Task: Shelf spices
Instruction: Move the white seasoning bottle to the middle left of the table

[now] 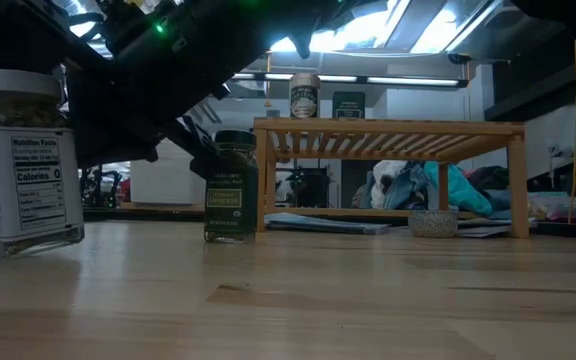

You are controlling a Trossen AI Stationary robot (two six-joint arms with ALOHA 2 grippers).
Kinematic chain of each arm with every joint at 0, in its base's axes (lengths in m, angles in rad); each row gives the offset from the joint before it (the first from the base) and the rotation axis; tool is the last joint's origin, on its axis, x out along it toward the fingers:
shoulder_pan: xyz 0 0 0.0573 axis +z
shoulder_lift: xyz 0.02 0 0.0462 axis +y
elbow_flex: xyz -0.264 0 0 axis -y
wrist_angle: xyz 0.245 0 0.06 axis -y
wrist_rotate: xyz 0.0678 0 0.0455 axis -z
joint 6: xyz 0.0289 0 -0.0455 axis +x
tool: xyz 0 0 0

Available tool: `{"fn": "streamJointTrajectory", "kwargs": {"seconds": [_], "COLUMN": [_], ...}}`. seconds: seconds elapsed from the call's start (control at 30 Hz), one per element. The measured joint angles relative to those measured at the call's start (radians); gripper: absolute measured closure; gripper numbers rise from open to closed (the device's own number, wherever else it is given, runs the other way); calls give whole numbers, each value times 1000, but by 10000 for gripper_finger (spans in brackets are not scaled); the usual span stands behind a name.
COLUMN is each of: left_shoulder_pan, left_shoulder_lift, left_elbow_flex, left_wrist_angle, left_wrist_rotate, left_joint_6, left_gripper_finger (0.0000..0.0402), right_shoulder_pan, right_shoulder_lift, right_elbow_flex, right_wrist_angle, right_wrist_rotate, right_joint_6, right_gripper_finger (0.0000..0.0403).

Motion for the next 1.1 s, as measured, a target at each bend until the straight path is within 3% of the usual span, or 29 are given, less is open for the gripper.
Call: {"fn": "streamJointTrajectory", "kwargs": {"seconds": [1.1], "left_shoulder_pan": [-13], "left_shoulder_lift": [0], "left_elbow_flex": [0], "left_wrist_angle": [33], "left_wrist_rotate": [-8], "left_joint_6": [-78], "left_gripper_finger": [401], "right_shoulder_pan": [-30], "right_shoulder_lift": [17], "right_elbow_flex": [1], "right_wrist_angle": [39], "right_wrist_rotate": [-52], "right_joint_6": [-26], "right_gripper_finger": [402]}}
